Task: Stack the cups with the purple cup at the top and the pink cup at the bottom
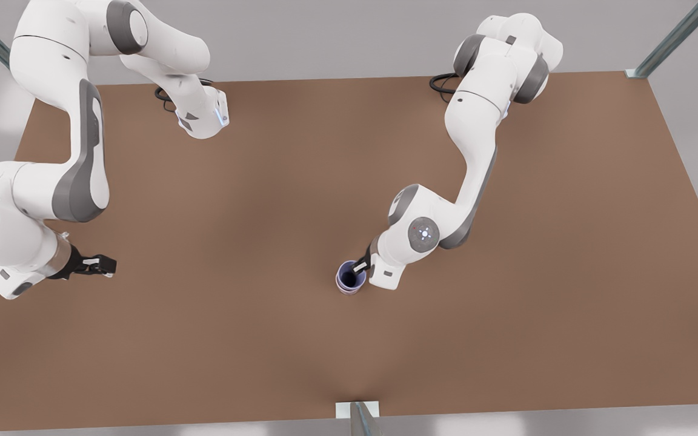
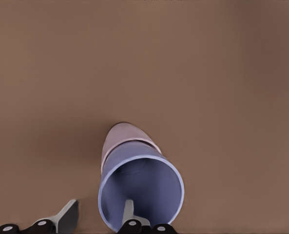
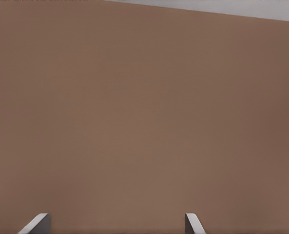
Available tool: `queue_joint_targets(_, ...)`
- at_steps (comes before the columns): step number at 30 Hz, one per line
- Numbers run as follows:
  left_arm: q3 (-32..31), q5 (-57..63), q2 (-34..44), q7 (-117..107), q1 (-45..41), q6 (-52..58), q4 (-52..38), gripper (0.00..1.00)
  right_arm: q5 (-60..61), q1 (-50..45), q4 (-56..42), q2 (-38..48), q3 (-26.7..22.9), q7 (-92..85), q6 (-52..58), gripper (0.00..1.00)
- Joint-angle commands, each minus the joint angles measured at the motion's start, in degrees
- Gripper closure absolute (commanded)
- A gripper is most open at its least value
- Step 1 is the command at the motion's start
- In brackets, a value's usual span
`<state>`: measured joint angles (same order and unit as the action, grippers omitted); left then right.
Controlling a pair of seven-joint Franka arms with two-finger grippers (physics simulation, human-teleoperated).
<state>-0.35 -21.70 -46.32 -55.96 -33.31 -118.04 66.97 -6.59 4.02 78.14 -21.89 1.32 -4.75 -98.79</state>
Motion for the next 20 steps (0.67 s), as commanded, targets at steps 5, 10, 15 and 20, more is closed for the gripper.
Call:
queue_joint_targets(5, 0.0, 0.0, 0.0, -0.1, 0.0, -0.3, 0.0, 0.00, 0.0, -0.2, 0.0, 0.0, 0.0, 0.1, 0.0, 0.00)
queue_joint_targets(10, 0.9, 2.3, 5.5, 1.4, 4.6, 12.9, -1.3, 0.00, 0.1, -0.2, 0.0, -0.1, 0.0, 0.1, -0.8, 0.00)
queue_joint_targets(15, 6.1, 21.4, 20.8, 50.0, 17.1, 37.0, -1.3, 0.00, 0.2, -0.7, 0.0, 0.2, 0.1, 0.9, -0.7, 0.00)
queue_joint_targets(20, 6.9, 24.3, 31.9, 49.5, 18.1, 30.9, 14.0, 0.00, 0.4, -0.8, -0.6, 0.9, 0.4, 1.0, -0.4, 0.00)
